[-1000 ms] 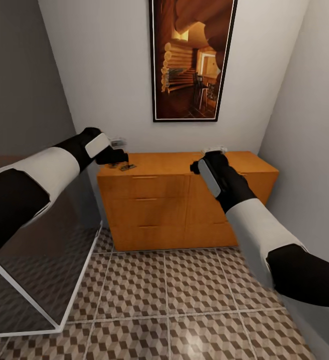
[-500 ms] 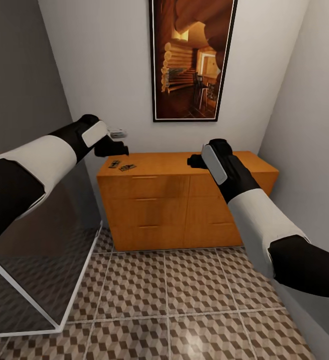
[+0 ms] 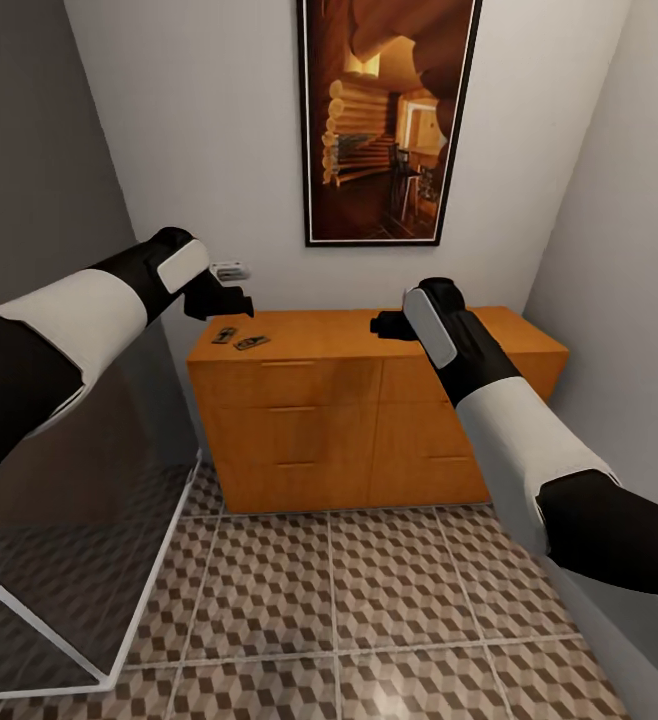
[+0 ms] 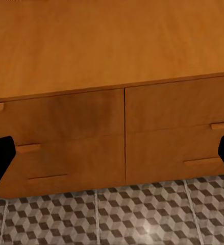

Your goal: Take the four mousetraps from the cabinet in the bathroom and place them on the bathroom floor. Make sure all four end up on the same floor surface, and ensure that at least two of them are either under or directly next to the same bathroom sink.

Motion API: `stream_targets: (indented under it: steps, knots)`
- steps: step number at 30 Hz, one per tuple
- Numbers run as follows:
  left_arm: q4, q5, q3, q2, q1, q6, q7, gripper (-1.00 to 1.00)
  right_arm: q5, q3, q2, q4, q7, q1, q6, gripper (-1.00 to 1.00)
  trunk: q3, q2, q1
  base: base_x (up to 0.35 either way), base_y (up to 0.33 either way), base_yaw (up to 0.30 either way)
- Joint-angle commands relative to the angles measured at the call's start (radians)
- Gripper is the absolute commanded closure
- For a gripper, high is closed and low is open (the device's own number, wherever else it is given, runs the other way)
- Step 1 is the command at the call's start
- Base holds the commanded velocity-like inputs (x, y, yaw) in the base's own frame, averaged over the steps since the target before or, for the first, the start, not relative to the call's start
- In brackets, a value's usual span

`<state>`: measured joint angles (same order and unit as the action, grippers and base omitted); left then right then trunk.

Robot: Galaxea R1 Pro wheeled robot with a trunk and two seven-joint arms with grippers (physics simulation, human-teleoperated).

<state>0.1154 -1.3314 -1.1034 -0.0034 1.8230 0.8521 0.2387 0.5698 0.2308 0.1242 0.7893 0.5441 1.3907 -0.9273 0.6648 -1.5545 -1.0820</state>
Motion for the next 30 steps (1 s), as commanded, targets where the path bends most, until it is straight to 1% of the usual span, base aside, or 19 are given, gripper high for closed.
stream_targets:
  steps: [1, 4, 10, 15, 22, 24, 30]
  knots:
    - [0.001, -0.011, -0.004, 0.001, 0.001, 0.003, 0.008, -1.0, 0.028, 0.003, -0.002, 0.002, 0.01, 0.0, -0.008, -1.0, 0.001, 0.0, 0.0, 0.314, 0.0, 0.0]
    - [0.001, -0.011, -0.004, 0.002, 0.001, 0.004, 0.008, -1.0, 0.058, 0.004, -0.004, 0.004, 0.009, -0.002, -0.016, -1.0, 0.001, 0.0, 0.0, 0.322, 0.0, 0.0]
    - [-0.005, -0.011, -0.005, 0.006, 0.001, 0.005, 0.008, -1.0, 0.08, 0.005, -0.002, 0.005, 0.007, -0.002, -0.021, -1.0, 0.001, 0.0, 0.0, 0.333, 0.0, 0.0]
    - [-0.01, -0.011, -0.004, 0.009, 0.001, 0.006, 0.008, -1.0, 0.083, 0.005, 0.0, 0.005, 0.007, -0.002, -0.022, -1.0, 0.001, 0.0, 0.0, 0.337, 0.0, 0.0]
    - [-0.011, -0.014, -0.004, 0.028, 0.001, 0.011, 0.007, -1.0, 0.084, 0.005, 0.0, 0.005, 0.007, -0.002, -0.022, -1.0, 0.001, 0.0, 0.0, 0.337, 0.003, 0.0]
    - [-0.012, -0.015, -0.004, 0.034, 0.0, 0.012, 0.007, -1.0, 0.085, 0.005, 0.001, 0.005, 0.007, -0.002, -0.022, -1.0, 0.001, 0.0, 0.0, 0.327, 0.109, 0.0]
    - [-0.013, -0.015, -0.004, 0.035, 0.0, 0.015, 0.007, -1.0, 0.085, 0.006, 0.002, 0.004, 0.007, -0.002, -0.022, -1.0, 0.001, 0.0, 0.0, 0.308, 0.161, 0.0]
